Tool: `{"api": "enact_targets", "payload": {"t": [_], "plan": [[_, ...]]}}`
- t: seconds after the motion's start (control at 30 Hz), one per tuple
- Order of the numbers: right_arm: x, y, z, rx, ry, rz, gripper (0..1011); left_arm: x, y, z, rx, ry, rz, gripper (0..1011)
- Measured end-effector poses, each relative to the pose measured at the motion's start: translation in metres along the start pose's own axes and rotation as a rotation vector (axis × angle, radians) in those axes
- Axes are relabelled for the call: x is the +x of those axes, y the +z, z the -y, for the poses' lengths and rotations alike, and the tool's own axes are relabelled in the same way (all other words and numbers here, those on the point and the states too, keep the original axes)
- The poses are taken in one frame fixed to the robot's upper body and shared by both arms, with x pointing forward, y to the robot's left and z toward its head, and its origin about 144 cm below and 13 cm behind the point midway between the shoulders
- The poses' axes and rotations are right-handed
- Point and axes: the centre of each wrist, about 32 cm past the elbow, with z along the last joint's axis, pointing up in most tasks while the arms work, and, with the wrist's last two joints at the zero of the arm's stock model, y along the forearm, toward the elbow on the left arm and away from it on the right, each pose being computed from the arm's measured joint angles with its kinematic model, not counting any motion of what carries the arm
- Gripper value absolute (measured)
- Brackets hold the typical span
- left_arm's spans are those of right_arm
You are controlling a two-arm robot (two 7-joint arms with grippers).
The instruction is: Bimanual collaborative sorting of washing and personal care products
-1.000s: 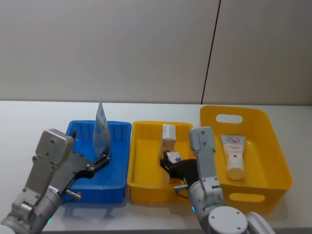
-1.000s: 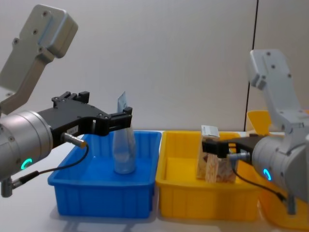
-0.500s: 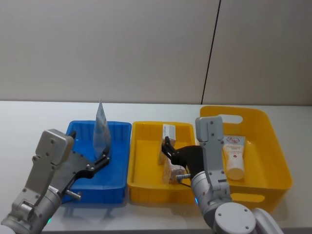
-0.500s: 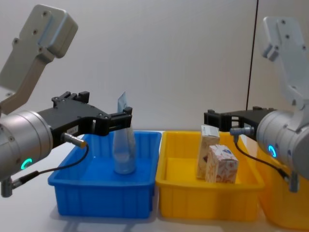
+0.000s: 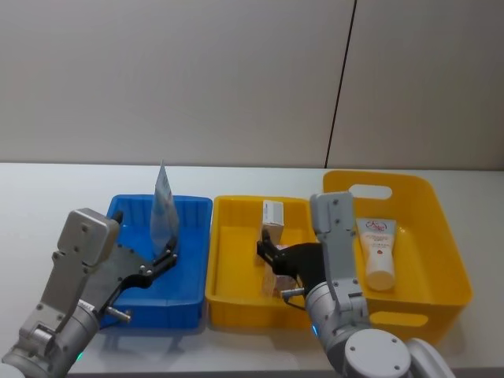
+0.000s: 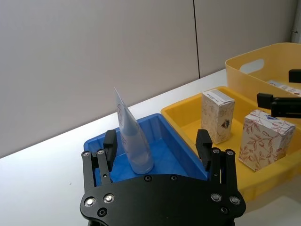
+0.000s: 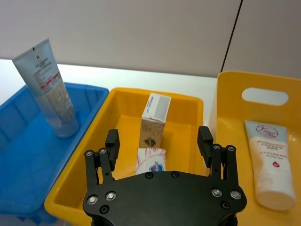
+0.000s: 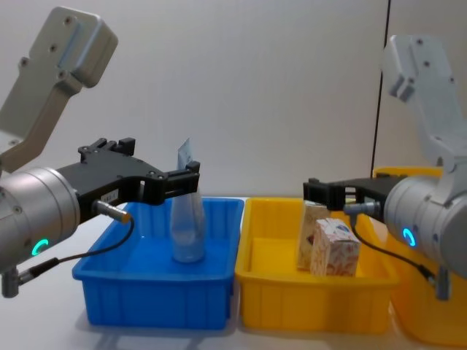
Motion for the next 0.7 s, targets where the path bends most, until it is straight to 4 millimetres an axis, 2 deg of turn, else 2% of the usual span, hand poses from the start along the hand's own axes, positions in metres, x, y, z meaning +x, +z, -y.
{"api": "enact_targets", "payload": {"t": [0.7], "plan": [[-0.006, -0.010, -0.012, -0.075, 0.026, 0.016, 1003, 0.000, 0.000, 0.000, 0.000, 0.000, 0.000, 1001]]}}
